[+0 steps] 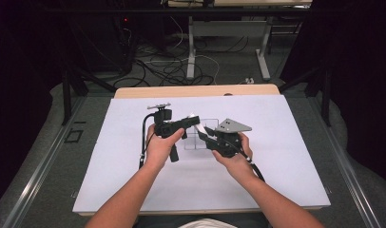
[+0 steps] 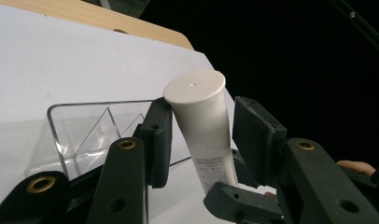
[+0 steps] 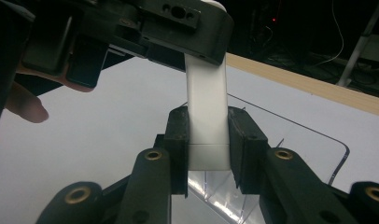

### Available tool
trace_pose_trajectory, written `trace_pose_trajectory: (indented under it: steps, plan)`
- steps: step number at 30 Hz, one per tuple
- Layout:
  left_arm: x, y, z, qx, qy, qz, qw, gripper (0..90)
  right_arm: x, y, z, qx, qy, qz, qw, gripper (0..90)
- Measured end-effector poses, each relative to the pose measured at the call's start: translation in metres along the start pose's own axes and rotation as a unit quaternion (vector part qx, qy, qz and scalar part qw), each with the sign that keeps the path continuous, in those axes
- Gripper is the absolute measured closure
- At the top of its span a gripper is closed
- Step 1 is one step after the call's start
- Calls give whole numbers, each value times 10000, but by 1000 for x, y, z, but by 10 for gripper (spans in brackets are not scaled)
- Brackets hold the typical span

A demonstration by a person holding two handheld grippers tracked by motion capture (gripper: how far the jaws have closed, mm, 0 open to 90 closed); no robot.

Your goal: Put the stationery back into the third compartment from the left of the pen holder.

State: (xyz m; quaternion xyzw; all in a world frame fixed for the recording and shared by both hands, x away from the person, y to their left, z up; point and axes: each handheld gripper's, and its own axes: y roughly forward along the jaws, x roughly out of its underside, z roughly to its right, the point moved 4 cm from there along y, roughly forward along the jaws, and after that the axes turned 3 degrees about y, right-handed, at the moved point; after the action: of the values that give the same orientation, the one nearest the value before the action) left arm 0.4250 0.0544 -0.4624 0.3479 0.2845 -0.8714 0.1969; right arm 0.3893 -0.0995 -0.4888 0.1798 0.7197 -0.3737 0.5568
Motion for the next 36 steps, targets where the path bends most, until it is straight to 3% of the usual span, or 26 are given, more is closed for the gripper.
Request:
trace_pose_trajectory:
  steps: [3, 7, 8, 25, 33, 36]
  plan:
    - [0, 2, 3, 8, -173, 22, 9998, 587, 0, 0, -1, -3, -21, 17, 10000, 711]
    - [-1, 3, 1, 29, -125, -30, 9999, 612, -1, -1, -1, -5, -11, 15, 10000, 712]
    - [-1, 5, 3, 24, -262, 47, 9996, 615, -1, -2, -1, -17, -2, -11, 10000, 711]
    - [-7, 9, 8, 123, -432, -16, 9990, 643, -4, -5, 1, 40, -43, 112, 9999, 709]
    - [-11, 17, 15, 147, -401, -177, 9989, 657, -6, -10, 9, 115, -29, 151, 9998, 708]
    - [-13, 23, 21, 54, -347, -71, 9994, 663, -5, -13, 13, 98, 47, 108, 9999, 678]
